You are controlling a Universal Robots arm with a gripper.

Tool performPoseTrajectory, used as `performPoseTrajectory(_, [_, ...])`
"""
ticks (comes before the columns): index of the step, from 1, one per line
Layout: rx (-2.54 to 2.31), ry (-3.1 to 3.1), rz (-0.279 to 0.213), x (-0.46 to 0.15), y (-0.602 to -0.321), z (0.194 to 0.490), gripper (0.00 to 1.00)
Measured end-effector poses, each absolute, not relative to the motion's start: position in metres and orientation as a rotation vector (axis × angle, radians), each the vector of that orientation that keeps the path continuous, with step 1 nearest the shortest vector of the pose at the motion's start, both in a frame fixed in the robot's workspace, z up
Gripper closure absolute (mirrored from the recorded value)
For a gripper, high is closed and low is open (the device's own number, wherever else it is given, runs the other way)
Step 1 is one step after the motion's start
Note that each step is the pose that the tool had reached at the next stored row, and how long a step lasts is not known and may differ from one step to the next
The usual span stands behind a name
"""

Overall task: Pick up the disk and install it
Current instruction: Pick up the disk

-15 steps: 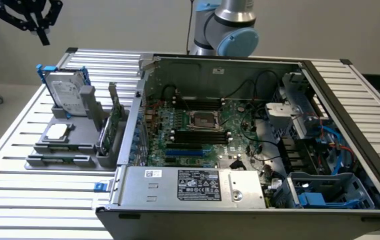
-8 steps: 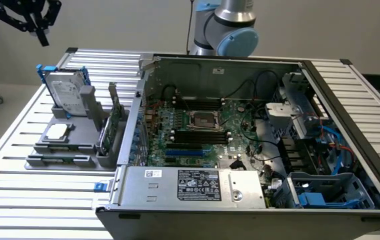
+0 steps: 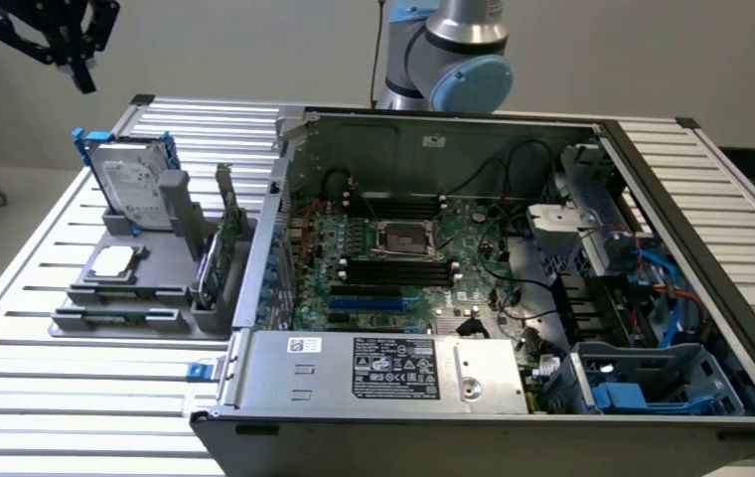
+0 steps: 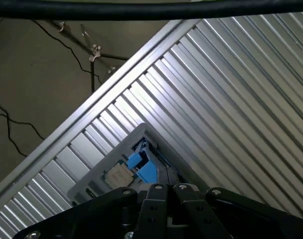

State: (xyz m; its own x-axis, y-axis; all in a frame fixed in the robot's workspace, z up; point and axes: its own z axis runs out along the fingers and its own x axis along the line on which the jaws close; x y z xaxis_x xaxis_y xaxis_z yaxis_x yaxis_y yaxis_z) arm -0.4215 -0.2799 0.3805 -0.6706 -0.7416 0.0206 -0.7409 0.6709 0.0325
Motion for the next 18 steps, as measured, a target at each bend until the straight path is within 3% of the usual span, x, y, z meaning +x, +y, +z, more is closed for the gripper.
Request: performPoseTrajectory(18, [1.702,-2.590,0.002,-0.4215,-0.2799,0.3804,0.89])
